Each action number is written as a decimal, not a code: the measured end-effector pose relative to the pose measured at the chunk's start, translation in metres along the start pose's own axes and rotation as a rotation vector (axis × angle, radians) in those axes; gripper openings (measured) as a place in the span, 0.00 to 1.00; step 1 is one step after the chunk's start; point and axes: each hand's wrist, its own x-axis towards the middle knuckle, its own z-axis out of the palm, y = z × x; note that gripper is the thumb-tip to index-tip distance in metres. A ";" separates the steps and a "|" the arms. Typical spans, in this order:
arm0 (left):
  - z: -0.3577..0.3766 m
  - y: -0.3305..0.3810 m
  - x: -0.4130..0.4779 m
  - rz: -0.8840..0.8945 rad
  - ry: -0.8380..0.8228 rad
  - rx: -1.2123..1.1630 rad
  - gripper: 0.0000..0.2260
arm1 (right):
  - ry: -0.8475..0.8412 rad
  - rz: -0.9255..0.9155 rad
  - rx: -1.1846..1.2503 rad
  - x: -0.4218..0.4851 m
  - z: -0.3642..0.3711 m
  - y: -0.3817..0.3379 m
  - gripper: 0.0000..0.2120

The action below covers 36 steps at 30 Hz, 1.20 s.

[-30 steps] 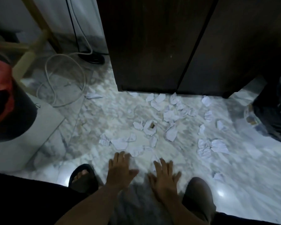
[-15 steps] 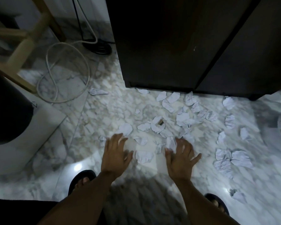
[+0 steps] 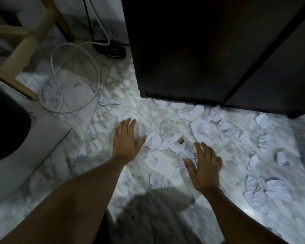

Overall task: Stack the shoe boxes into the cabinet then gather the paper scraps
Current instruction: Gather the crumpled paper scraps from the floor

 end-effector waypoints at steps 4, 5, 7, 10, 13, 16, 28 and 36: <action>-0.011 -0.037 0.056 -0.194 -0.005 0.067 0.40 | -0.014 -0.014 -0.053 -0.003 0.008 0.010 0.37; -0.014 -0.045 0.068 -0.221 -0.020 0.074 0.41 | -0.008 -0.012 -0.063 -0.002 0.008 0.010 0.38; -0.019 -0.056 0.087 -0.237 -0.098 0.095 0.42 | -0.007 -0.011 -0.066 -0.001 0.008 0.008 0.38; -0.017 -0.059 0.090 -0.173 -0.176 0.150 0.43 | -0.012 -0.014 -0.049 -0.001 0.007 0.008 0.39; -0.005 -0.040 0.058 -0.074 -0.153 0.150 0.43 | -0.041 -0.003 -0.061 -0.001 0.004 0.006 0.39; 0.008 -0.008 0.015 0.132 -0.075 0.036 0.40 | -0.060 -0.080 -0.109 -0.008 0.002 0.007 0.37; 0.035 0.022 -0.015 0.535 -0.291 0.195 0.53 | -0.153 -0.249 -0.082 0.120 -0.053 0.050 0.38; 0.030 0.029 0.058 0.404 -0.181 0.095 0.39 | -0.236 -0.505 -0.153 0.104 -0.047 0.029 0.40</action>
